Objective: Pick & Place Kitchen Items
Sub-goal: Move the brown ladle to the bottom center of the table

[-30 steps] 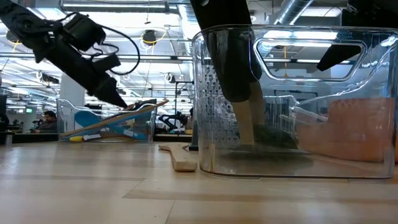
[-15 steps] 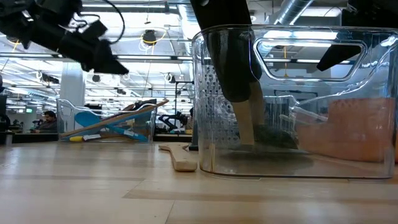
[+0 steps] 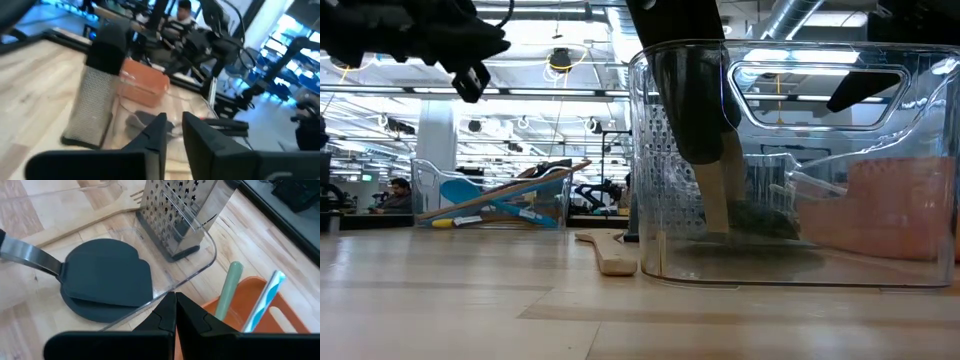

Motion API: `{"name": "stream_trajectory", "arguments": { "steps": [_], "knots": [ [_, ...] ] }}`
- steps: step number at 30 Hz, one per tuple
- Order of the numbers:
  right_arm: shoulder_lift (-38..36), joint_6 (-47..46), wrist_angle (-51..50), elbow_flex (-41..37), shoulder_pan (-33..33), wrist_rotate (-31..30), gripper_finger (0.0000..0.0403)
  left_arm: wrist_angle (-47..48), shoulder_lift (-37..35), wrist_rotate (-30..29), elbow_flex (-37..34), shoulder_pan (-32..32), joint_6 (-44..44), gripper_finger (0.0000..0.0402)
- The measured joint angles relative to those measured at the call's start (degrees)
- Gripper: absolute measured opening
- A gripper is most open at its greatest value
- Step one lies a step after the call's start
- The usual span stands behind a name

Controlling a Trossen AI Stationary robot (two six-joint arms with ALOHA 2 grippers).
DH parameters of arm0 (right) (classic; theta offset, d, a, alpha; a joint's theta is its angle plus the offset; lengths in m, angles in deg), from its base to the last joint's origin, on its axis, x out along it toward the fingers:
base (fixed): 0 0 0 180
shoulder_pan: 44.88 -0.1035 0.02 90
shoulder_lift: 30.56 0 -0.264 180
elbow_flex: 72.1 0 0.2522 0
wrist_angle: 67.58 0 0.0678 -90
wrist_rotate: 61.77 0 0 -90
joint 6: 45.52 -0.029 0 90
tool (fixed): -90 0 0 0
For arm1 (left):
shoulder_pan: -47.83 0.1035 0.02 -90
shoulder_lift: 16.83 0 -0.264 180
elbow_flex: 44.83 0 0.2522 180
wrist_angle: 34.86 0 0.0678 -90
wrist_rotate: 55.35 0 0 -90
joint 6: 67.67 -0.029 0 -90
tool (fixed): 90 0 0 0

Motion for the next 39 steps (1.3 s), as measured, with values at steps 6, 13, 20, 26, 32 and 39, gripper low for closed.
{"name": "stream_trajectory", "arguments": {
  "steps": [6,13,20,26,32,39],
  "knots": [
    [0.00,0.02,3.79,0.00,2.61,-0.12,0.0000,-1.22,5.80,-13.74,0.00,-8.93,-2.34,0.0007],
    [0.00,0.04,9.36,0.00,6.81,-0.02,0.0000,-3.73,18.46,-20.83,0.00,-12.44,-3.38,0.0005],
    [0.00,6.95,20.44,0.00,7.56,0.38,0.0000,-19.60,33.48,-20.88,-0.04,-12.10,-11.27,0.0003],
    [0.00,14.88,27.56,-0.02,7.53,3.71,0.0000,-35.02,42.89,-18.51,-0.02,-12.11,-8.57,0.0003],
    [0.00,19.29,29.56,-0.01,5.89,11.65,0.0000,-37.90,47.38,-16.35,-0.02,-13.36,-0.93,0.0003],
    [0.00,19.52,31.49,0.00,3.61,12.90,0.0000,-38.27,49.47,-16.91,-0.04,-15.01,-0.36,0.0003]
  ]
}}
